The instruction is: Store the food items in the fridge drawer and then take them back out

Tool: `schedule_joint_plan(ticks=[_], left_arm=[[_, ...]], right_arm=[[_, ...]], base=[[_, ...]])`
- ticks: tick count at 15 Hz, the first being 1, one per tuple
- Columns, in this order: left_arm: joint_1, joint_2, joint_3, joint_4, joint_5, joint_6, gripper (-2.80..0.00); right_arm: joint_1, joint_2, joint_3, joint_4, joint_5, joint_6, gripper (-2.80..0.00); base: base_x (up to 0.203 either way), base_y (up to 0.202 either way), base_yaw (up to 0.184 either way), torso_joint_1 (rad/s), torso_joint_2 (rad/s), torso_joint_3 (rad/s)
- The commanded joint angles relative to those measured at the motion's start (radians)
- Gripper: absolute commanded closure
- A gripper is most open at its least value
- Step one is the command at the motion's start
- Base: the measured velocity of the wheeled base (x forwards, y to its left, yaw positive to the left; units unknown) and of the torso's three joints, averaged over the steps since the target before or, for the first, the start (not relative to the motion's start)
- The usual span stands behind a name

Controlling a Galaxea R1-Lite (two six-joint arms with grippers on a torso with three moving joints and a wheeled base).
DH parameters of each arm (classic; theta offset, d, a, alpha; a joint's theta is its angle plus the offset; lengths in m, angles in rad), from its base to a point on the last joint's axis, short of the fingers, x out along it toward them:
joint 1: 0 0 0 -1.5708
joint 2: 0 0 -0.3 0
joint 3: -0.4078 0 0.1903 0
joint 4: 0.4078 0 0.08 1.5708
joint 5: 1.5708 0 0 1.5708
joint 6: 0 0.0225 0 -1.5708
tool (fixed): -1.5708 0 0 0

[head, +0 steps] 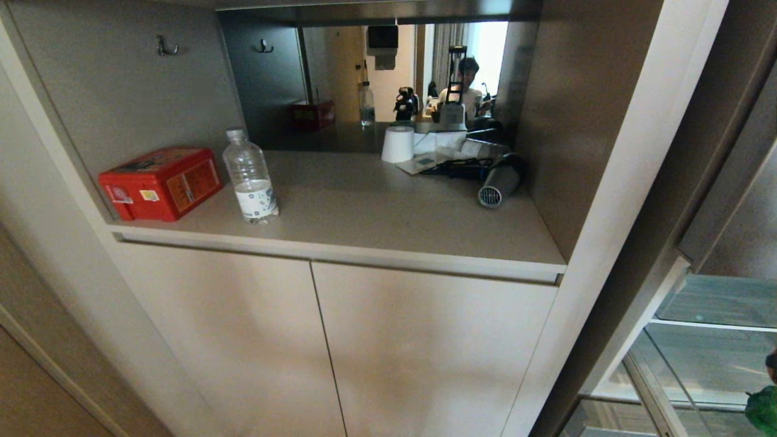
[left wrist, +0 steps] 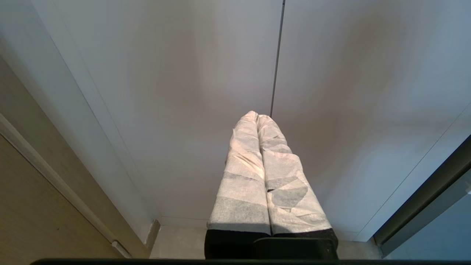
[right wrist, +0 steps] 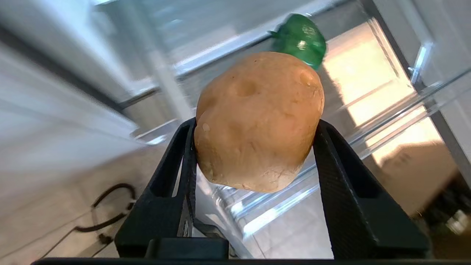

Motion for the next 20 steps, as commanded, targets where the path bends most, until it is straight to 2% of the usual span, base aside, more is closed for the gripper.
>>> schedule_joint_plan(ticks=[1, 7, 14, 16, 20], left_arm=[[0.0, 0.001, 0.0, 0.0, 0.002, 0.0, 0.0], [0.0, 0.001, 0.0, 0.0, 0.0, 0.0, 0.0], [0.0, 0.001, 0.0, 0.0, 0.0, 0.0, 0.0], [0.0, 0.001, 0.0, 0.0, 0.0, 0.0, 0.0], [0.0, 0.001, 0.0, 0.0, 0.0, 0.0, 0.0]], right_arm=[[-0.044, 0.11, 0.007, -0.036, -0.001, -0.005, 0.0], [-0.179, 0.253, 0.084, -0.248, 0.019, -0.009, 0.0], [-0.312, 0.262, 0.098, -0.273, 0.092, 0.001, 0.0], [-0.323, 0.267, 0.108, -0.299, 0.12, 0.001, 0.0], [-0.353, 0.301, 0.138, -0.349, 0.127, 0.001, 0.0]], base=[[0.0, 0.0, 0.0, 0.0, 0.0, 0.0], [0.0, 0.0, 0.0, 0.0, 0.0, 0.0], [0.0, 0.0, 0.0, 0.0, 0.0, 0.0], [0.0, 0.0, 0.0, 0.0, 0.0, 0.0], [0.0, 0.0, 0.0, 0.0, 0.0, 0.0]])
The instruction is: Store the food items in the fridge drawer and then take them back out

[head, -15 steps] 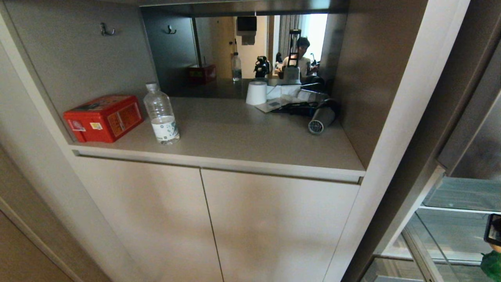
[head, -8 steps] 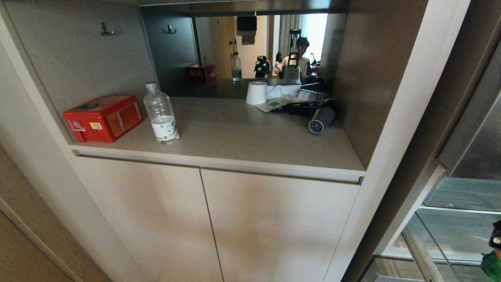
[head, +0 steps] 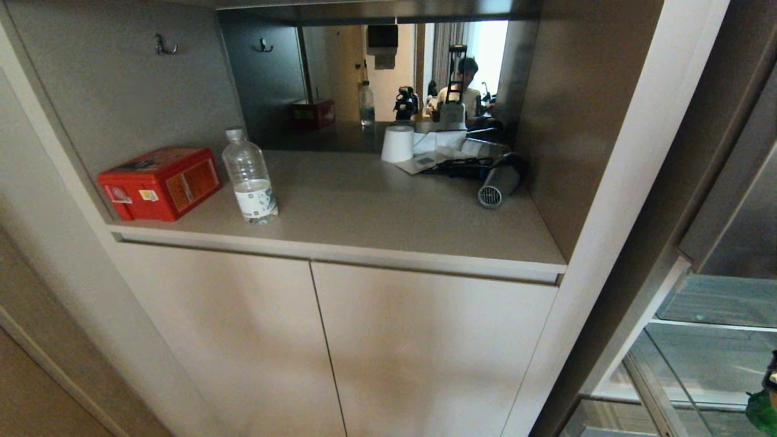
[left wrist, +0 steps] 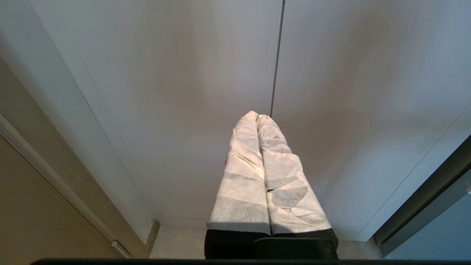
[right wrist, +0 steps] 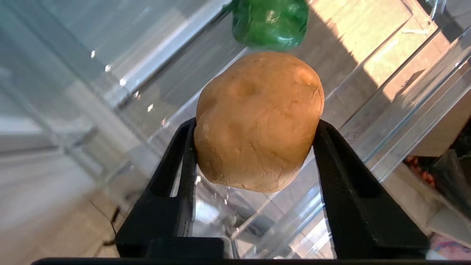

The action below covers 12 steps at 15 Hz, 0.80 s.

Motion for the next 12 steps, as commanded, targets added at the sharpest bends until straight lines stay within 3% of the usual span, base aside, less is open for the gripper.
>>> schedule_joint_plan(ticks=[1, 9, 10, 12], left_arm=[[0.0, 0.001, 0.0, 0.001, 0.0, -0.001, 0.0], [0.0, 0.001, 0.0, 0.001, 0.0, -0.001, 0.0], [0.0, 0.001, 0.0, 0.001, 0.0, -0.001, 0.0], [0.0, 0.001, 0.0, 0.001, 0.0, -0.001, 0.0]], right_arm=[[-0.013, 0.025, 0.012, -0.025, -0.002, 0.001, -2.8], [-0.027, 0.001, 0.087, -0.119, -0.006, -0.033, -2.8], [-0.026, -0.037, 0.099, -0.13, -0.006, -0.048, 0.0], [-0.015, -0.156, 0.131, -0.14, -0.002, -0.08, 0.0]], base=[[0.0, 0.0, 0.0, 0.0, 0.0, 0.0], [0.0, 0.0, 0.0, 0.0, 0.0, 0.0], [0.0, 0.0, 0.0, 0.0, 0.0, 0.0], [0.0, 0.0, 0.0, 0.0, 0.0, 0.0]])
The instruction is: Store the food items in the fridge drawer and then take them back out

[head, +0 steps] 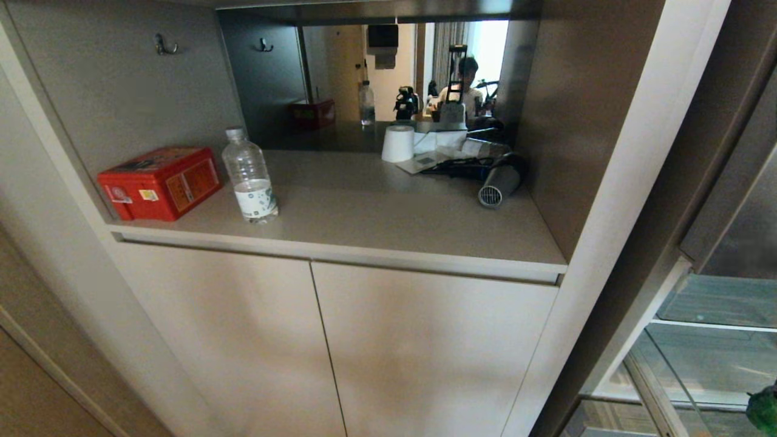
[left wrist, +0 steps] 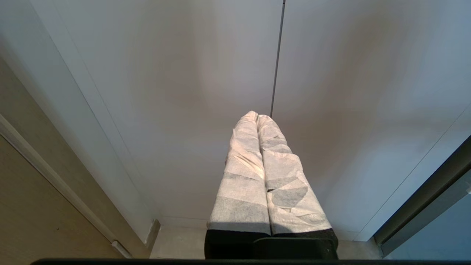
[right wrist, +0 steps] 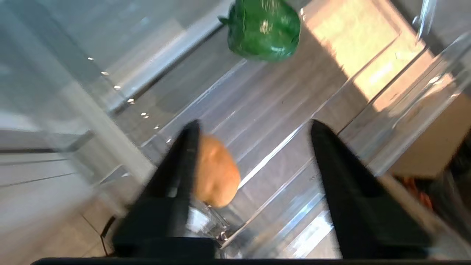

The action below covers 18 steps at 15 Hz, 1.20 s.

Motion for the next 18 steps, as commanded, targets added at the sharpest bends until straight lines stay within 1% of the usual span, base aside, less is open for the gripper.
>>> schedule_joint_plan(ticks=[1, 4, 6, 7, 8, 10, 14, 16, 18], left_arm=[[0.0, 0.0, 0.0, 0.001, 0.0, 0.0, 0.0], [0.0, 0.001, 0.0, 0.001, 0.0, 0.0, 0.0], [0.0, 0.001, 0.0, 0.001, 0.0, 0.001, 0.0], [0.0, 0.001, 0.0, 0.001, 0.0, 0.0, 0.0], [0.0, 0.001, 0.0, 0.001, 0.0, 0.0, 0.0], [0.0, 0.001, 0.0, 0.001, 0.0, 0.0, 0.0], [0.0, 0.001, 0.0, 0.001, 0.0, 0.0, 0.0], [0.0, 0.001, 0.0, 0.001, 0.0, 0.0, 0.0], [0.0, 0.001, 0.0, 0.001, 0.0, 0.0, 0.0]], right_arm=[[0.017, -0.155, 0.029, -0.002, 0.006, -0.014, 0.0], [0.04, -0.458, 0.086, 0.018, 0.085, -0.098, 0.0], [0.048, -0.625, 0.109, 0.099, 0.127, -0.139, 0.0], [0.051, -0.667, 0.114, 0.139, 0.144, -0.154, 0.0], [0.052, -0.681, 0.112, 0.155, 0.153, -0.161, 0.0], [0.054, -0.633, 0.093, 0.171, 0.165, -0.168, 0.0], [0.054, -0.599, 0.088, 0.173, 0.25, -0.153, 0.0], [0.053, -0.517, 0.082, 0.153, 0.26, -0.106, 0.0], [0.04, -0.398, 0.07, 0.086, 0.26, -0.033, 0.0]], base=[[0.0, 0.0, 0.0, 0.0, 0.0, 0.0], [0.0, 0.0, 0.0, 0.0, 0.0, 0.0], [0.0, 0.0, 0.0, 0.0, 0.0, 0.0], [0.0, 0.0, 0.0, 0.0, 0.0, 0.0], [0.0, 0.0, 0.0, 0.0, 0.0, 0.0], [0.0, 0.0, 0.0, 0.0, 0.0, 0.0], [0.0, 0.0, 0.0, 0.0, 0.0, 0.0], [0.0, 0.0, 0.0, 0.0, 0.0, 0.0], [0.0, 0.0, 0.0, 0.0, 0.0, 0.0]])
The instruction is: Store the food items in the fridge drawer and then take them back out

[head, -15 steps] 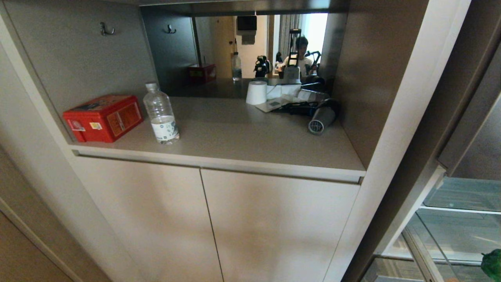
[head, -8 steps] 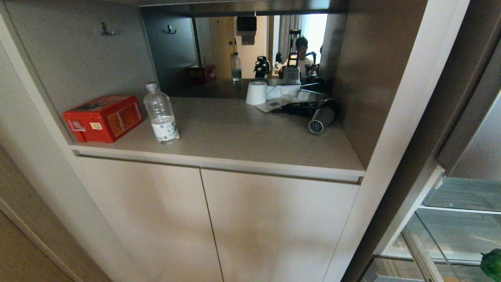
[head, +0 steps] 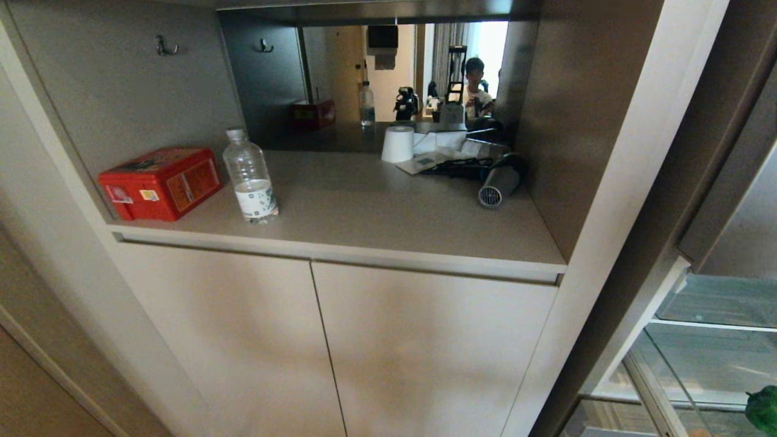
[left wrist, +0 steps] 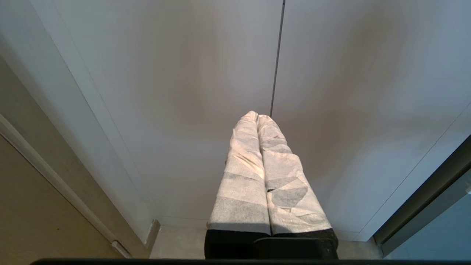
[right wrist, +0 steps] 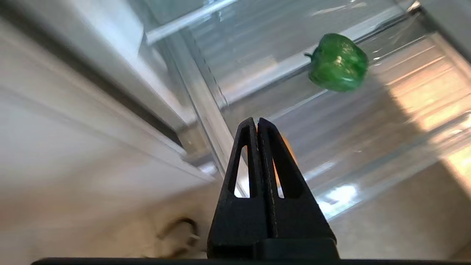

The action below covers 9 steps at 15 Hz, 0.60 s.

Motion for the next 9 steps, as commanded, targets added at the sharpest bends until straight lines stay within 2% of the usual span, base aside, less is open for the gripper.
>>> schedule_joint_plan(ticks=[1, 4, 6, 8, 9], left_arm=[[0.0, 0.001, 0.0, 0.001, 0.0, 0.0, 0.0], [0.0, 0.001, 0.0, 0.001, 0.0, 0.0, 0.0], [0.0, 0.001, 0.0, 0.001, 0.001, 0.0, 0.0], [0.0, 0.001, 0.0, 0.001, 0.0, 0.0, 0.0], [0.0, 0.001, 0.0, 0.001, 0.001, 0.0, 0.0]], right_arm=[[-0.036, 0.142, -0.008, -0.05, -0.001, 0.034, 0.0], [-0.216, 0.318, -0.006, -0.215, 0.02, 0.063, 0.0], [-0.339, 0.35, -0.001, -0.29, 0.058, 0.067, 0.0], [-0.475, 0.347, -0.008, -0.306, 0.118, 0.063, 0.0], [-0.558, 0.334, -0.015, -0.311, 0.175, 0.052, 0.0]], base=[[0.0, 0.0, 0.0, 0.0, 0.0, 0.0], [0.0, 0.0, 0.0, 0.0, 0.0, 0.0], [0.0, 0.0, 0.0, 0.0, 0.0, 0.0], [0.0, 0.0, 0.0, 0.0, 0.0, 0.0], [0.0, 0.0, 0.0, 0.0, 0.0, 0.0]])
